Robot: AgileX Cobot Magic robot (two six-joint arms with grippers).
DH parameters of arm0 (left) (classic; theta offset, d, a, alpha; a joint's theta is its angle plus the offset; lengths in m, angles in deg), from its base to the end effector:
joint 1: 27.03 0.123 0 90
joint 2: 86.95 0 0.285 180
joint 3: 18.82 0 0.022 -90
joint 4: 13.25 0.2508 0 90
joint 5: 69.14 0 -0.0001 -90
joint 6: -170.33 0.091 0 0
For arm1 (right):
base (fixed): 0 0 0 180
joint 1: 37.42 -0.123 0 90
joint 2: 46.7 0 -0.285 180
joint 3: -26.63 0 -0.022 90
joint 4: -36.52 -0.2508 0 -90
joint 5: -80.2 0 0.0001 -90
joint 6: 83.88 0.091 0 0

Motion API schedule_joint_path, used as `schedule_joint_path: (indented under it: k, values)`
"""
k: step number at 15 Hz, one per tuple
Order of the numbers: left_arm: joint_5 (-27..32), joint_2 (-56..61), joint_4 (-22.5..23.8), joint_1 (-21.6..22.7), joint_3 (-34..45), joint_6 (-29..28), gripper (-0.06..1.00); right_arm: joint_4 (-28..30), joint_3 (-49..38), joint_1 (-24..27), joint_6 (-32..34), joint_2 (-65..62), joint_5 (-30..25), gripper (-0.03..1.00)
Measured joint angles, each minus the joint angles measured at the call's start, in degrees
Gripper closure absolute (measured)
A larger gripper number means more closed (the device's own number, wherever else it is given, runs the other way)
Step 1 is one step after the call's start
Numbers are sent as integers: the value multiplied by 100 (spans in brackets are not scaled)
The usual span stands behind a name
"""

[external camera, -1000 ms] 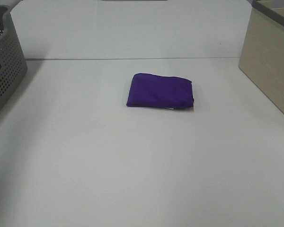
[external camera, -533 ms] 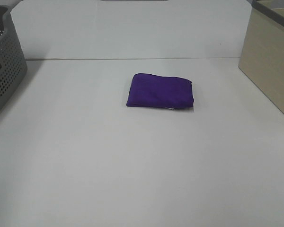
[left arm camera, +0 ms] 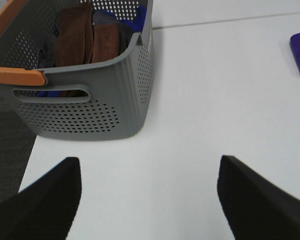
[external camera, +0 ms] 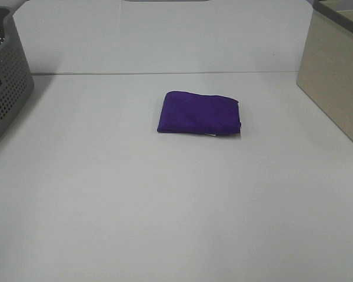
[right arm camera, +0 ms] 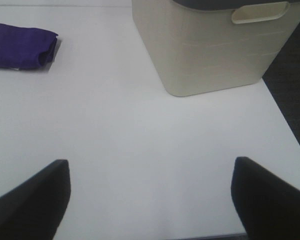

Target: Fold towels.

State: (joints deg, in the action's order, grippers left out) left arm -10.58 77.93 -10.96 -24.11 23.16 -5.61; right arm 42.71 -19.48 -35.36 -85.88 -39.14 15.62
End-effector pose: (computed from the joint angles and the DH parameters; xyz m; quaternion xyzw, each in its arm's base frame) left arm 0.0053 0.0034 0.3126 0.0082 0.8463 0.0523 0.5301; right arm -0.0140 -0.0084 0.2840 0.0056 0.8570 -0.0719 0.5102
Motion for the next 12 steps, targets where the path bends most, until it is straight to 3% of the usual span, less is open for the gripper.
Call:
schedule_joint_path:
  k: [3, 12]
  values:
    - [395, 756, -23, 11, 407, 160, 24, 0, -189, 0, 0, 0, 286, 13]
    - [172, 768, -229, 29, 613, 149, 24, -29, -235, 0, 258, 0, 378, 13]
